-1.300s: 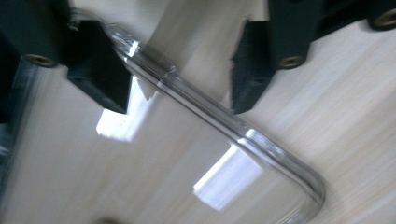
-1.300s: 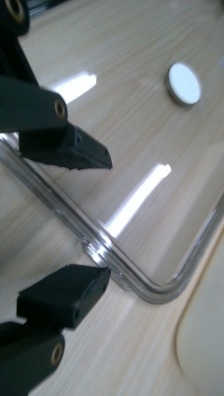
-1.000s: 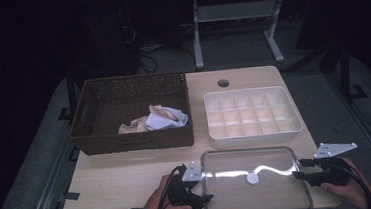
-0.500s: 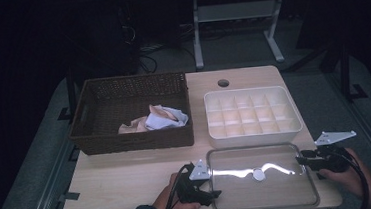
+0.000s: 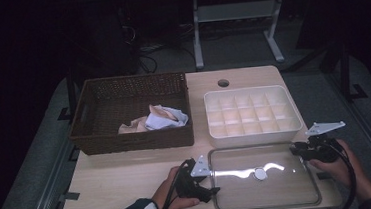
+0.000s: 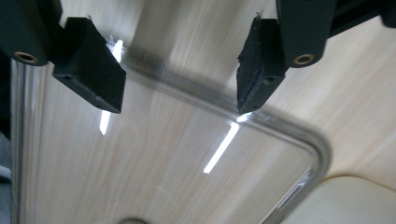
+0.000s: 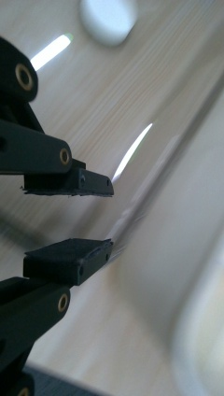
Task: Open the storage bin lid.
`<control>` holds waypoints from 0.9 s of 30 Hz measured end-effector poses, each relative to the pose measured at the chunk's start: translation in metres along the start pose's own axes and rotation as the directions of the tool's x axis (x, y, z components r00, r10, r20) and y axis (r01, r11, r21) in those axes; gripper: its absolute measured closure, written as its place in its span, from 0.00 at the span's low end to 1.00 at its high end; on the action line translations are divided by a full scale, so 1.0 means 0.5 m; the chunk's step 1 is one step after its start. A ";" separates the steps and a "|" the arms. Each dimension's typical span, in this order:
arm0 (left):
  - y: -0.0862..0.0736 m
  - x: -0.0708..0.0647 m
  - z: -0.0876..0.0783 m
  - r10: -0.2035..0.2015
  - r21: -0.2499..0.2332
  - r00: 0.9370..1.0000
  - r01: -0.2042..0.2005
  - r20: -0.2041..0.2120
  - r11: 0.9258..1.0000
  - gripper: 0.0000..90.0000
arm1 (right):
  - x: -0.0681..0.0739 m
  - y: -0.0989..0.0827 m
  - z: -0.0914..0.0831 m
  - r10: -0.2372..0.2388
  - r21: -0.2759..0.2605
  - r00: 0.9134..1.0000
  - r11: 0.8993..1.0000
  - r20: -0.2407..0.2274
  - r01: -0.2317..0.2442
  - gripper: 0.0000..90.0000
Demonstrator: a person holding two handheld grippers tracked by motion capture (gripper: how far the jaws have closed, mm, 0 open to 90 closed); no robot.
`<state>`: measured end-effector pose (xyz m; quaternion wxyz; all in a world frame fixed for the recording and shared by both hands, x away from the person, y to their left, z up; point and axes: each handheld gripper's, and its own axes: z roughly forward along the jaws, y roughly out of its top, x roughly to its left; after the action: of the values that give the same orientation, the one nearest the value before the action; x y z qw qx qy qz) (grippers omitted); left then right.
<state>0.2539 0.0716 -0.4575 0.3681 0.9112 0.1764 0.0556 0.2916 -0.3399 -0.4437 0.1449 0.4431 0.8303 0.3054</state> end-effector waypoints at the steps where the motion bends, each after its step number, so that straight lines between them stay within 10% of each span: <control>1: -0.007 0.005 -0.012 0.008 0.003 1.000 -0.008 -0.001 1.000 0.33 | 0.009 0.010 -0.006 0.001 -0.020 1.000 1.000 -0.019 -0.002 0.72; 14: -0.114 0.109 -0.113 -0.009 0.035 1.000 0.010 -0.028 0.999 0.27 | 0.186 0.123 0.011 -0.173 -0.156 0.971 0.977 -0.167 0.147 0.51; 21: -0.133 0.138 -0.116 -0.018 0.029 0.998 0.020 -0.052 0.999 0.26 | 0.298 0.158 0.065 -0.315 -0.174 0.917 0.945 -0.245 0.278 0.39; 27: -0.147 0.142 -0.117 -0.036 0.028 0.997 0.038 -0.061 0.999 0.23 | 0.340 0.158 0.098 -0.406 -0.196 0.881 0.910 -0.242 0.366 0.37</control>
<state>0.2861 0.1843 -0.4680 0.3503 0.9109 0.2049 0.0739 0.2718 -0.1481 -0.4264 0.1167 0.2096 0.8896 0.3886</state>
